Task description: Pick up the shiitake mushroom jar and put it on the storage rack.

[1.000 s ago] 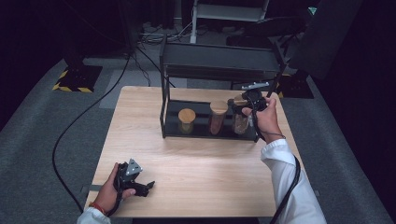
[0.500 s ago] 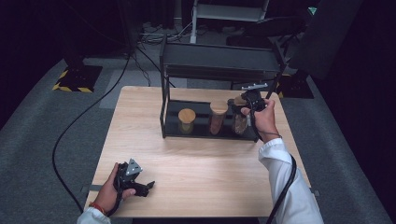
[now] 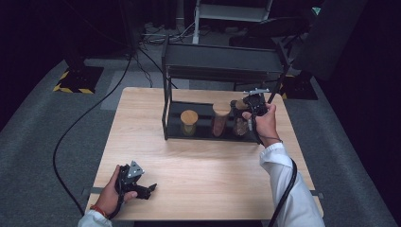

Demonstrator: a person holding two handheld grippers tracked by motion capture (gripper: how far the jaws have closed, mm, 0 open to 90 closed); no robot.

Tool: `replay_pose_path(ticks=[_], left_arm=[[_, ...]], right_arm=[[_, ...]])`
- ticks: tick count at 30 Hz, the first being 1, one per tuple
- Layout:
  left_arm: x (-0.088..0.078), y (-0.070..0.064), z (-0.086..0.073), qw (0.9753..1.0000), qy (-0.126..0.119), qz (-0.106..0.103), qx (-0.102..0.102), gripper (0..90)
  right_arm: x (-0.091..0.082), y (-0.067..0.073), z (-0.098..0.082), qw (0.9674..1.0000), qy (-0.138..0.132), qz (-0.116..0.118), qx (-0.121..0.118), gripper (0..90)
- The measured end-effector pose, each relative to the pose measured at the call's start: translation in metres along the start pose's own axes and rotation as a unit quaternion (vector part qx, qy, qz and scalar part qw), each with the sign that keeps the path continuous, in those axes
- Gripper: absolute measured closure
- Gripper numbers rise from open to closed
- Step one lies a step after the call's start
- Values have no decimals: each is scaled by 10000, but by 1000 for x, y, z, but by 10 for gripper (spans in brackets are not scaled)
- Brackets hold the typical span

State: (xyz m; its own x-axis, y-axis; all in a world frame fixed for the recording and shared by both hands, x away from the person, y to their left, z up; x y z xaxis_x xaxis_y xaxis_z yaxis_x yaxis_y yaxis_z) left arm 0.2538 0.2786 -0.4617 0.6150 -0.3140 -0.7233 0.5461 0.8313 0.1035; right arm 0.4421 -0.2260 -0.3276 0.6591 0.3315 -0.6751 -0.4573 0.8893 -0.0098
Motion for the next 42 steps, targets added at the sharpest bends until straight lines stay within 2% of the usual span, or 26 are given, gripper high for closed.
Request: replay_pose_path(ticks=[14,31,40,42], left_arm=[[0,0,0,10000,-12,-10,-9,2],[0,0,0,10000,-10,-10,-9,2],[0,0,0,10000,-11,-10,-8,2],[0,0,0,10000,-11,-11,-9,2]], right_arm=[[3,-1,-9,10000,-92,33,-12,237],[3,-13,-13,9995,-27,87,314,225],[10,-18,-15,9991,101,173,369,214],[11,-17,-15,9991,132,154,372,148]])
Point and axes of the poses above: each handheld gripper's, and its own axes: x roughly forward along the jaws, z roughly out of its top, y roughly to its left, the point moved 1 cm from there along x, roughly forward along the jaws, and after that the axes turned 8 degrees about z, right-handed, at the moved point
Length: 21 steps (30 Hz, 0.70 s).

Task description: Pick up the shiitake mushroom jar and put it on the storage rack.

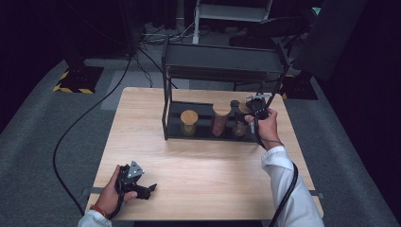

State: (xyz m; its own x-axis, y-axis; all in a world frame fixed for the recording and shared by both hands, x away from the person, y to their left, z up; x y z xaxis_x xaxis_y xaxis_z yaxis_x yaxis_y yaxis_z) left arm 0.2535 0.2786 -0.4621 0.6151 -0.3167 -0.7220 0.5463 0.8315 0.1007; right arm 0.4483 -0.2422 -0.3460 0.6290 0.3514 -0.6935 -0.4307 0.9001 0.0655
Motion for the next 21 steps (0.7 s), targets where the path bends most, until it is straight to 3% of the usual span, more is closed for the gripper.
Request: replay_pose_path(ticks=[8,12,15,21], left_arm=[[0,0,0,10000,0,0,0,2],[0,0,0,10000,-1,-2,0,2],[0,0,0,10000,-1,-2,5,2],[0,0,0,10000,-3,-3,4,3]], right_arm=[[2,6,-3,9998,-28,-128,-115,71],[2,7,-5,9995,-41,-138,-272,58],[0,9,-10,9986,-127,-30,-519,45],[-1,16,-16,9969,-201,-180,-735,40]])
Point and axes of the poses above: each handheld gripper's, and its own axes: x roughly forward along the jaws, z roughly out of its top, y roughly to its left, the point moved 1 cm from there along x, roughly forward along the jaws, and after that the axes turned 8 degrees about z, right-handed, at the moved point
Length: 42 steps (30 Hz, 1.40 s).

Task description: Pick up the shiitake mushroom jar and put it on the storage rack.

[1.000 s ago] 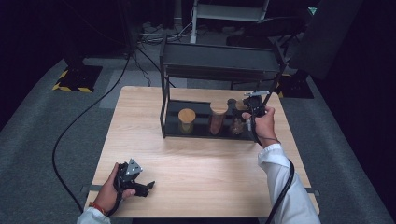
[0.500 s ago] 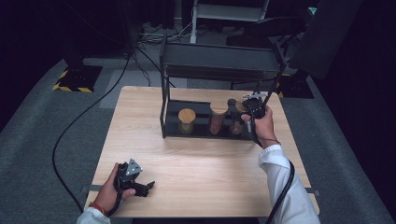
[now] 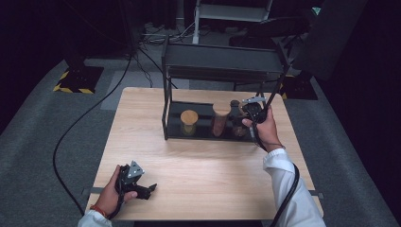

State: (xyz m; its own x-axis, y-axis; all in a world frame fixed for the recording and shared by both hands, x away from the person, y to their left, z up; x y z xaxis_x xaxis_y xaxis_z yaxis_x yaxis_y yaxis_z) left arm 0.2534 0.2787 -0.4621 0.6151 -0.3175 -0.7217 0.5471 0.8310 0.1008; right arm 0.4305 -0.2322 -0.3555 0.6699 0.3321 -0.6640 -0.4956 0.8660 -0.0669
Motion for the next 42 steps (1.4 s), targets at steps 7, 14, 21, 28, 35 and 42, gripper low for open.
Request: replay_pose_path(ticks=[7,14,21,28,35,42], left_arm=[[0,0,0,10000,0,-3,0,2],[0,0,0,10000,1,-3,0,2],[0,0,0,10000,0,-3,0,2],[0,0,0,10000,1,-4,-3,2],[0,0,0,10000,1,2,-6,2],[0,0,0,10000,3,2,-6,2]], right_arm=[[-4,3,-10,9996,-199,-134,-127,40],[-13,6,-21,9989,-355,-186,-239,40],[-24,8,-32,9981,-467,-217,-345,39],[-37,10,-47,9967,-616,-239,-473,35],[-48,17,-64,9947,-731,-229,-679,35],[-55,22,-79,9926,-826,-162,-871,34]])
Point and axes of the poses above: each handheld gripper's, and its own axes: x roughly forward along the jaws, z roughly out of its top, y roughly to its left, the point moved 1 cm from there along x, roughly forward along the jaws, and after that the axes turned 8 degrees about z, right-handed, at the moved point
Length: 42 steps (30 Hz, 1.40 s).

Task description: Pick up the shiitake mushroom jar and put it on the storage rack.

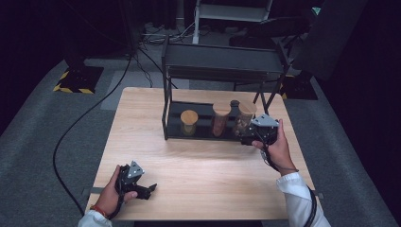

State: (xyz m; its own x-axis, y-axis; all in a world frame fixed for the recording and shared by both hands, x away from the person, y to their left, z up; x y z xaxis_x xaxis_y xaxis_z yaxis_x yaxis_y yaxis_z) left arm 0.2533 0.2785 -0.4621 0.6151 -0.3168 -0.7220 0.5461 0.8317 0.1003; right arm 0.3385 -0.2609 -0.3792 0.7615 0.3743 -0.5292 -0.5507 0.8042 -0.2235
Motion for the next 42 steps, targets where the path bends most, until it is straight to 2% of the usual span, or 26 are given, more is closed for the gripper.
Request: replay_pose_path(ticks=[6,9,16,21,29,42], left_arm=[[0,0,0,10000,-2,0,-2,2],[0,0,0,10000,0,0,-1,2],[0,0,0,10000,-1,1,-1,2],[0,0,0,10000,-2,1,-1,2],[0,0,0,10000,-2,2,-2,3],[0,0,0,10000,-2,3,-3,2]], right_arm=[[-5,4,-10,9999,-49,23,-90,33],[-10,5,-18,9998,-124,143,-44,33],[-16,8,-28,9995,-199,250,-75,33],[-21,12,-40,9990,-253,324,-193,33],[-24,8,-59,9981,-147,525,-272,33],[-23,4,-81,9970,29,689,-340,34]])
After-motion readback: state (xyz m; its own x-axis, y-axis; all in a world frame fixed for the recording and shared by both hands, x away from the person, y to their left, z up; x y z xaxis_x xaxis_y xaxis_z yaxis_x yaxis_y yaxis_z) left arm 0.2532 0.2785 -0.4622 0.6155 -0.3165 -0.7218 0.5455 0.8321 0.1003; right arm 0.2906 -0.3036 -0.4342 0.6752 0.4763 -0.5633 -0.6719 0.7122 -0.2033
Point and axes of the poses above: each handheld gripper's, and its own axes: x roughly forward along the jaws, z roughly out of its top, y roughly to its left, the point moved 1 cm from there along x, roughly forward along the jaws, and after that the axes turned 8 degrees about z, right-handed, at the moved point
